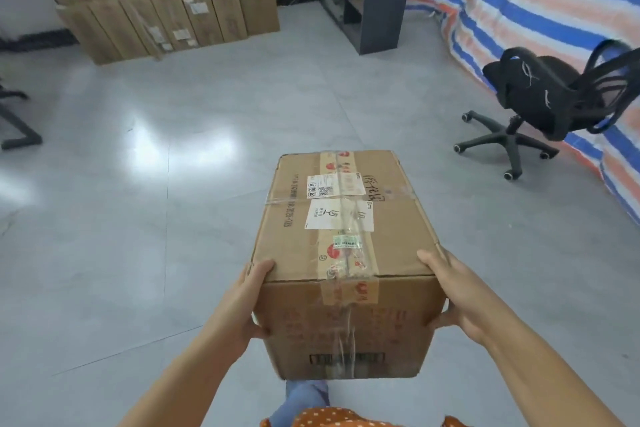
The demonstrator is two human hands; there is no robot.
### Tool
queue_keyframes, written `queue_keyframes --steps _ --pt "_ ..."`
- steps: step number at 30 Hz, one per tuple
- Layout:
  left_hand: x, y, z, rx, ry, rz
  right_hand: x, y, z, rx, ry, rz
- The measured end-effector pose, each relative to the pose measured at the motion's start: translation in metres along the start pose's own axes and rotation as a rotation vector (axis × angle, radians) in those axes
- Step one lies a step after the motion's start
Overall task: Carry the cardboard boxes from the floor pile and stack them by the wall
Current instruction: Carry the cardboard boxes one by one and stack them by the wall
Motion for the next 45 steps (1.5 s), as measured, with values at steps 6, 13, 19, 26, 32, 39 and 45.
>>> queue_keyframes --steps 6,13,19,26,32,39,45 --pt "0.019 0.097 -0.087 -0.035 -0.014 0.027 -0.046 0.065 0.104 0.015 0.019 0.000" --pt "0.009 0.199 -0.167 -0.069 0.003 0.082 -0.062 0.136 0.200 0.047 0.039 -0.014" --pt "-0.028 0.289 -0.227 -0.093 -0.031 0.054 -0.051 0.221 0.296 0.086 0.010 0.008" --pt "-0.078 0.387 -0.308 -0.096 -0.130 -0.062 -0.038 0.324 0.437 0.143 -0.089 0.091" --pt "-0.095 0.457 -0.370 -0.109 -0.236 -0.174 -0.052 0.401 0.549 0.203 -0.213 0.185" --pt "-0.061 0.546 -0.436 -0.130 -0.297 -0.300 -0.125 0.473 0.650 0.240 -0.283 0.273" --pt "-0.011 0.653 -0.522 -0.164 -0.276 -0.289 -0.204 0.541 0.748 0.245 -0.258 0.259"
Point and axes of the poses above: each hand's wrist, its own y-axis towards the middle knuckle, its own x-axis out of the back of the hand, z = x × y, the point moved 1 cm from there along y, towards the middle knuckle, and after that the axes turned 8 degrees about -x, right-handed, at the moved point
